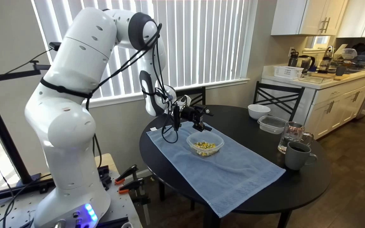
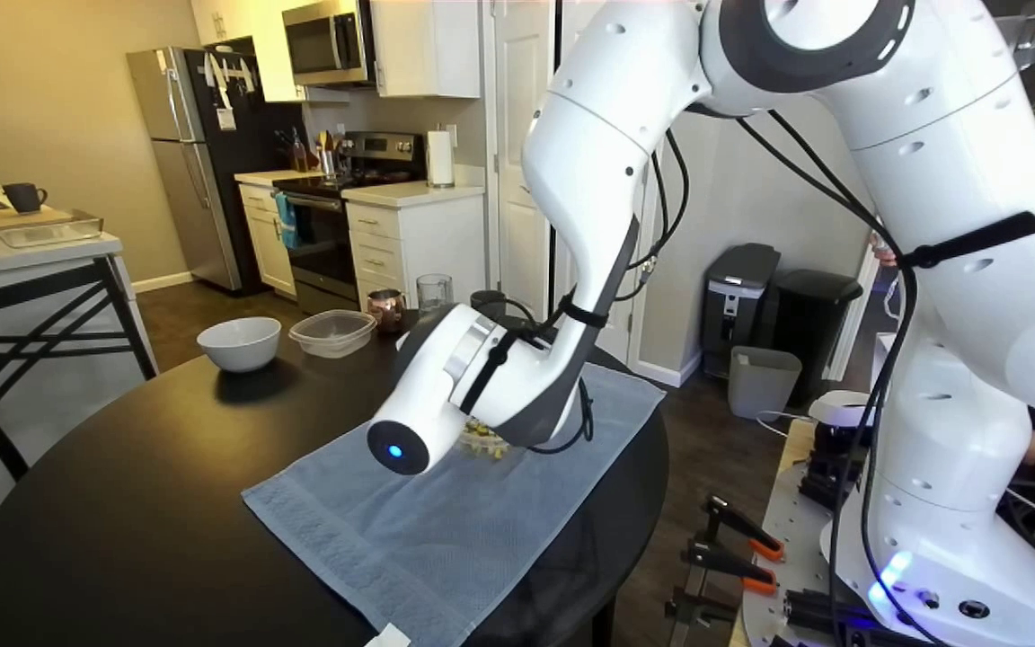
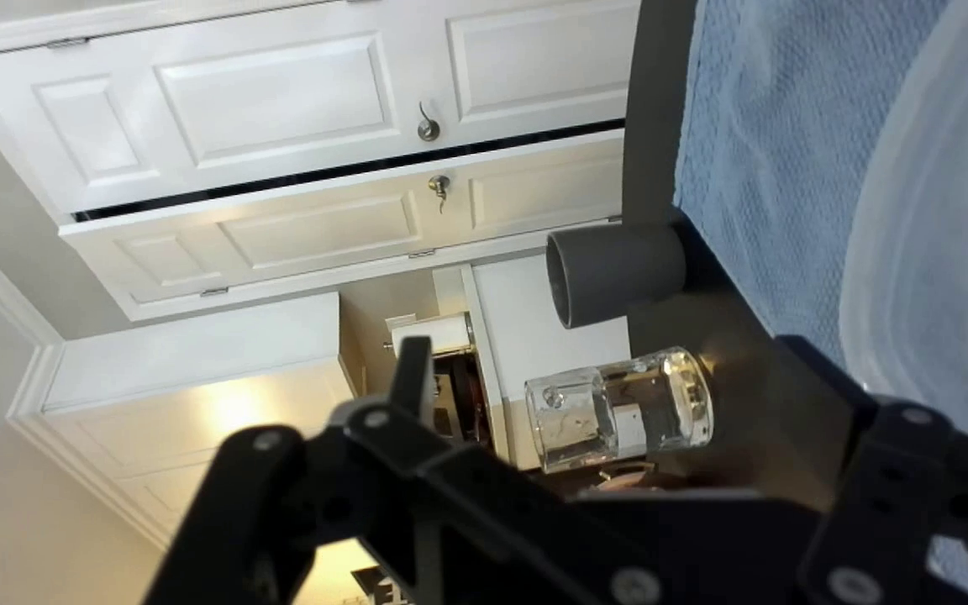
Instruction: Pour the contents from the bowl onto the blue towel
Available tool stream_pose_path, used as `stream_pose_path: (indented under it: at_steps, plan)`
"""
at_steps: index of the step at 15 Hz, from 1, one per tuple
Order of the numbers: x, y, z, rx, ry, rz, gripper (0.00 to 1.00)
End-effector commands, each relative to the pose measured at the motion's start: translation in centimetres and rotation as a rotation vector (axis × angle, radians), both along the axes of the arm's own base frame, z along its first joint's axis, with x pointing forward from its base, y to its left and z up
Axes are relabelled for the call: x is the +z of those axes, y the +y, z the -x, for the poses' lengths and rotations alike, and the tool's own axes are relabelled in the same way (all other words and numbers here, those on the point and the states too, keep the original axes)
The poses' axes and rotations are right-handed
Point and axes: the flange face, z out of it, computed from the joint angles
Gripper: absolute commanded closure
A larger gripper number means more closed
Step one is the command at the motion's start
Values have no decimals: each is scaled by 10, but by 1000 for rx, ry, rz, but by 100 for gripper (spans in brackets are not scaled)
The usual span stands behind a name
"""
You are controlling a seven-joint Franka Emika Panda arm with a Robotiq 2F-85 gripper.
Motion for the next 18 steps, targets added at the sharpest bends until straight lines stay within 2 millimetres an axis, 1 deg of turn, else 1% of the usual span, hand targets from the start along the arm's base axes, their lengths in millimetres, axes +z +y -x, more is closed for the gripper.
stream_pose_path:
  at_steps: [1,4,5,10,13,15,18]
  plan:
    - [24,16,-21,-32,-62,-121,0]
    - [26,33,-29,-43,-62,-205,0]
    - [22,38,-31,-71,-57,-226,0]
    - [7,49,-37,-229,-6,-293,0]
    - [3,55,-40,-248,8,-383,0]
    - [4,58,-42,-246,12,-448,0]
    - [14,67,-46,-198,11,-578,0]
